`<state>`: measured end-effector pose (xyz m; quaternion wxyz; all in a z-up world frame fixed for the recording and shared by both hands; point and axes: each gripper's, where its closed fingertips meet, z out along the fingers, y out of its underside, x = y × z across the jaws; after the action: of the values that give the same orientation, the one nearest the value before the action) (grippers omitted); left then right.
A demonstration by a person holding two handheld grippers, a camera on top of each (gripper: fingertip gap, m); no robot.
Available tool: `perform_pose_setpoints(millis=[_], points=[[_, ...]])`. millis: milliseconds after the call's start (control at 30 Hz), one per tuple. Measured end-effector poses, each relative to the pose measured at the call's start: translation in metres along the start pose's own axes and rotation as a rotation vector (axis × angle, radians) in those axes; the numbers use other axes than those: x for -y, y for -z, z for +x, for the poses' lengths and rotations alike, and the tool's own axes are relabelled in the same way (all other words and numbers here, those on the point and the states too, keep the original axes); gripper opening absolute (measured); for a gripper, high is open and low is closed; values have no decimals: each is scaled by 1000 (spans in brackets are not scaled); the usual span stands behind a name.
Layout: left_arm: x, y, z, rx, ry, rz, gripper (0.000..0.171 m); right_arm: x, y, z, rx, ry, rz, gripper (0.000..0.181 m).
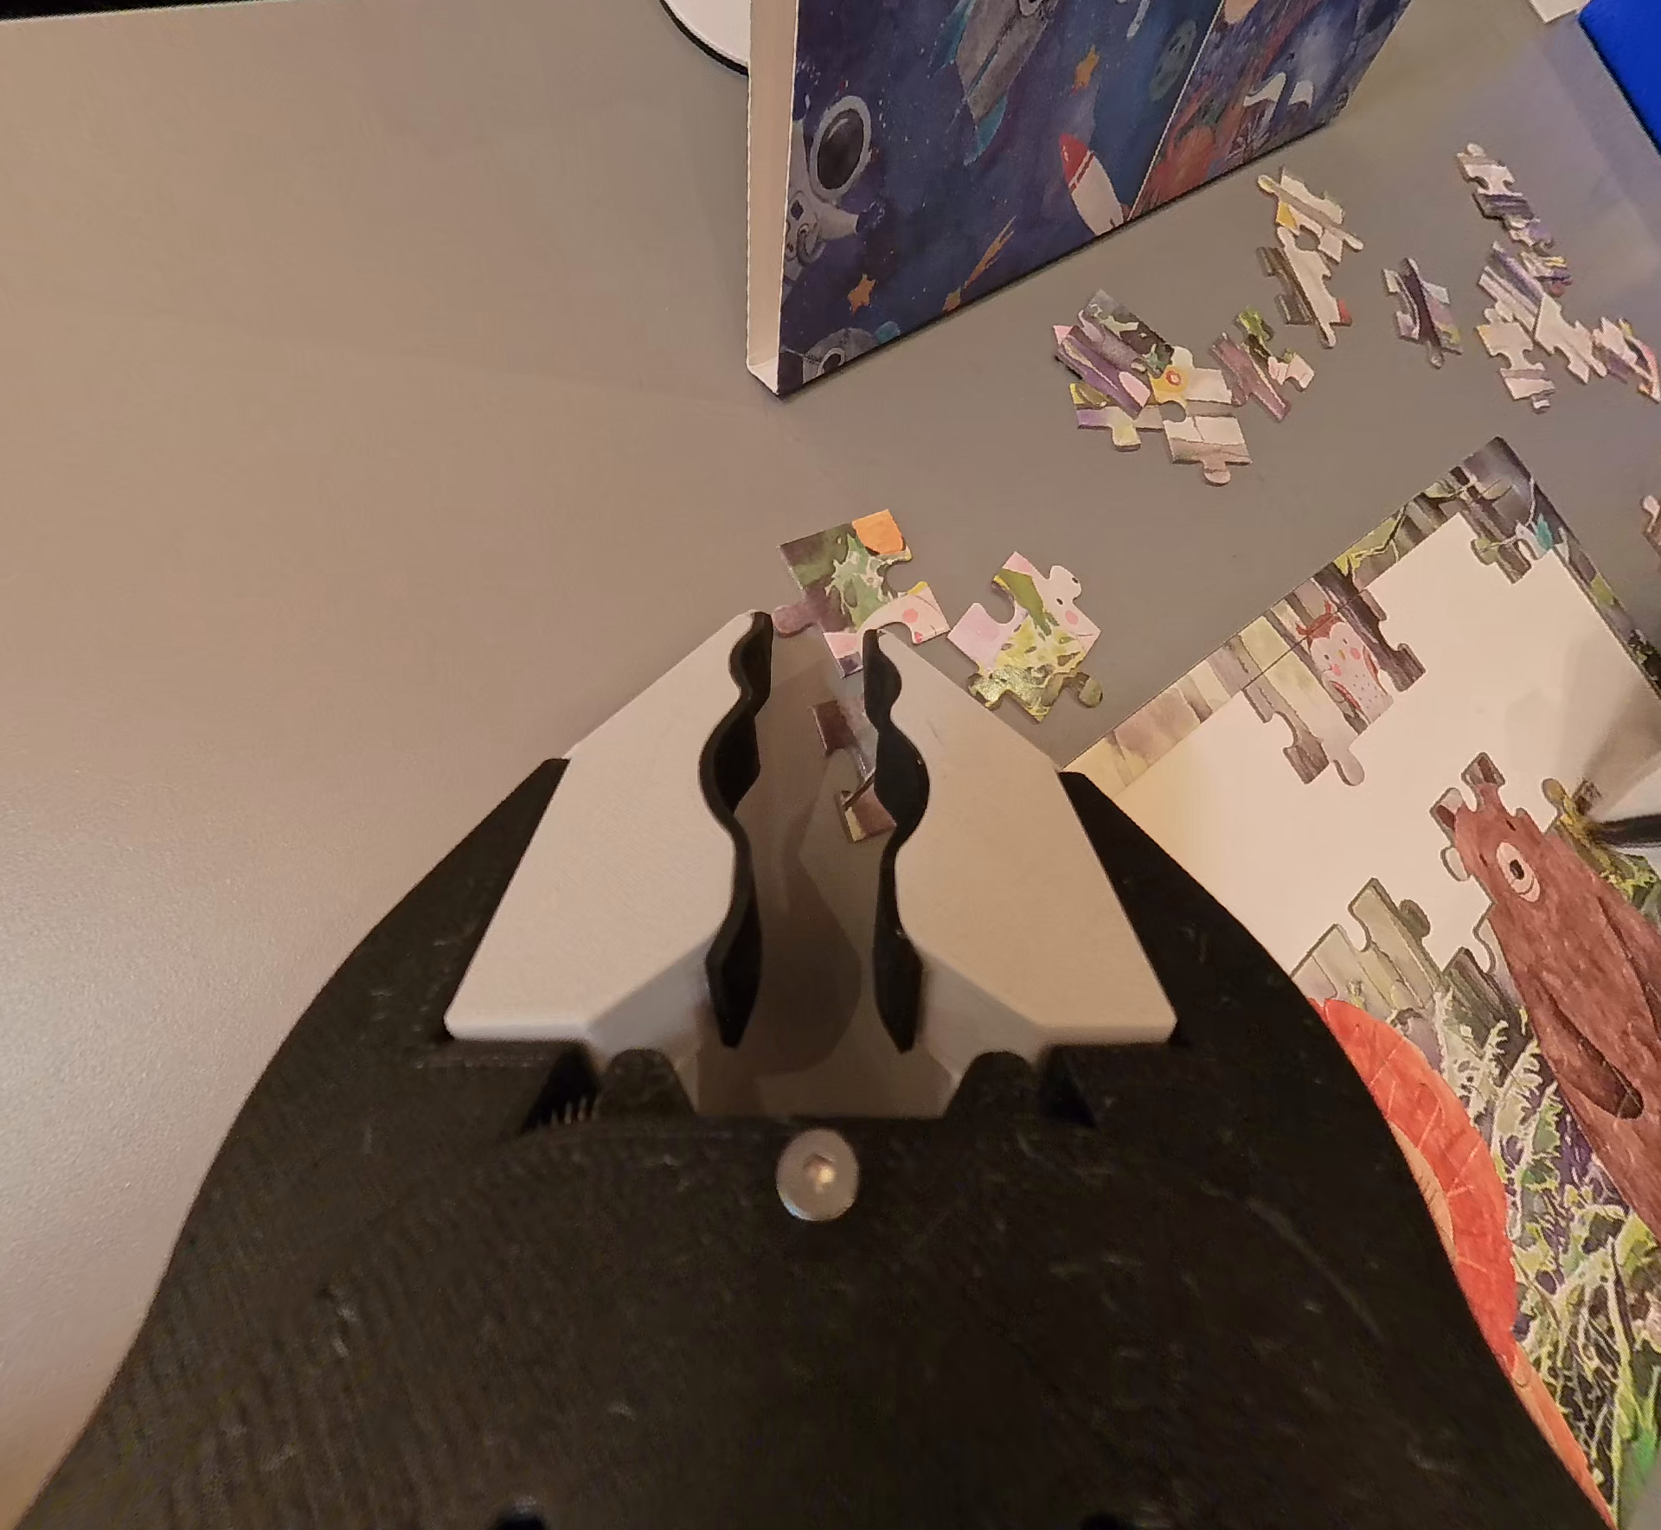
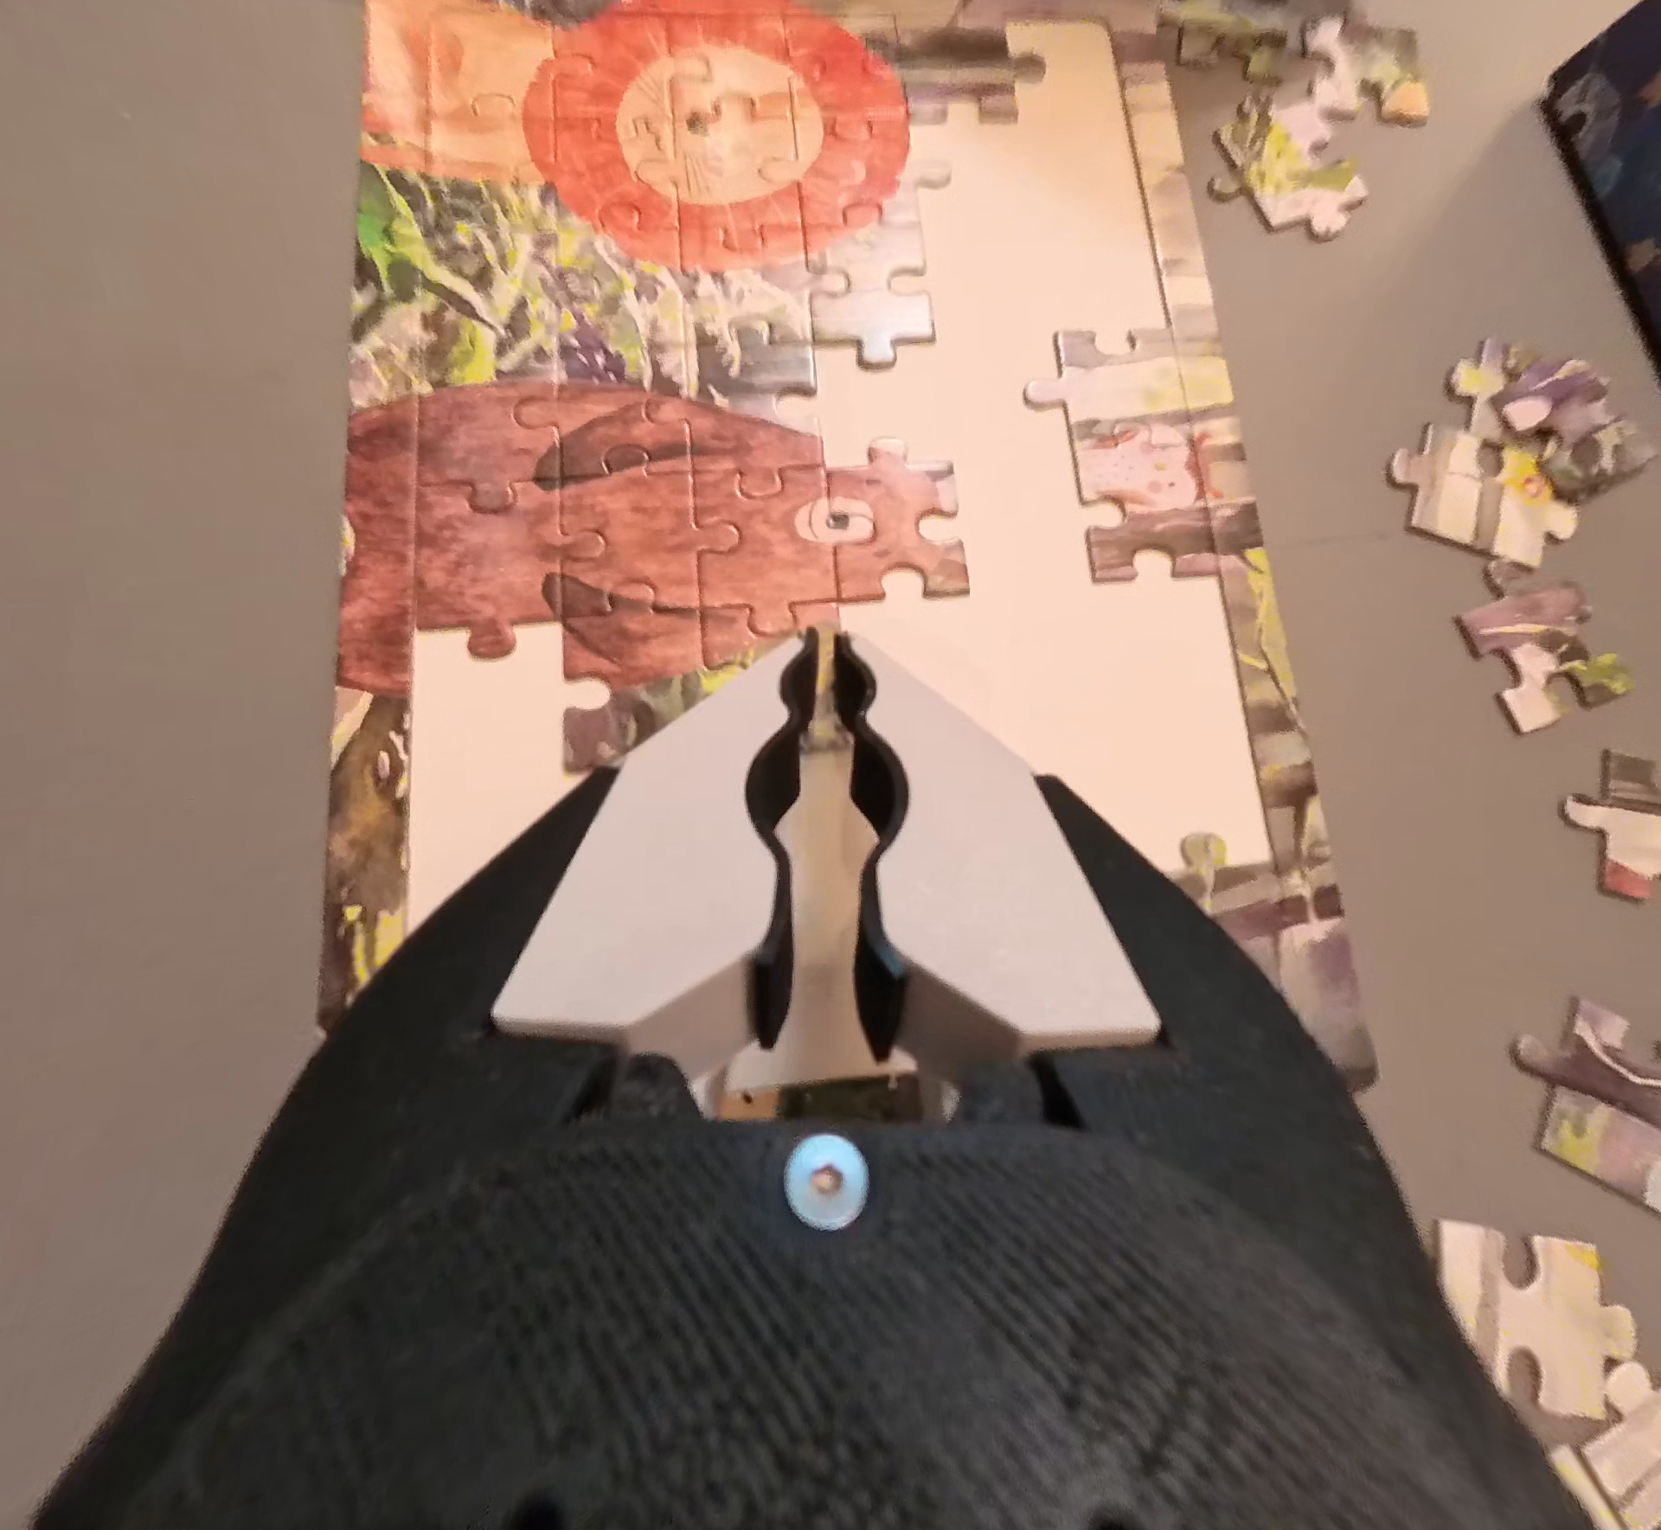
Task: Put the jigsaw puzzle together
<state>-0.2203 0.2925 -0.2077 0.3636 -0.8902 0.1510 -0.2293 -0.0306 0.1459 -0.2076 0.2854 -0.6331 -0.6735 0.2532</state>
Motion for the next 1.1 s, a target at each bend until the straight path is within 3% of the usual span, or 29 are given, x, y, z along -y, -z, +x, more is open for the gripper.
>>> perform_pose_setpoints(millis=[267,500,600,833,1100], points=[[0,0,0,-1,1,1,18,5,21,25,-113,-29,65,0],[2,2,1,-4,-2,17,17,29,52,54,-231,-145,286,10],[7,5,7,-32,-9,61,13,33,53,52,-215,-169,348,13],[22,20,15,-104,-7,200,5,15,46,62,-289,-106,300,12],[39,35,31,-245,12,349,3,7,86,93,-370,-229,417,12]])
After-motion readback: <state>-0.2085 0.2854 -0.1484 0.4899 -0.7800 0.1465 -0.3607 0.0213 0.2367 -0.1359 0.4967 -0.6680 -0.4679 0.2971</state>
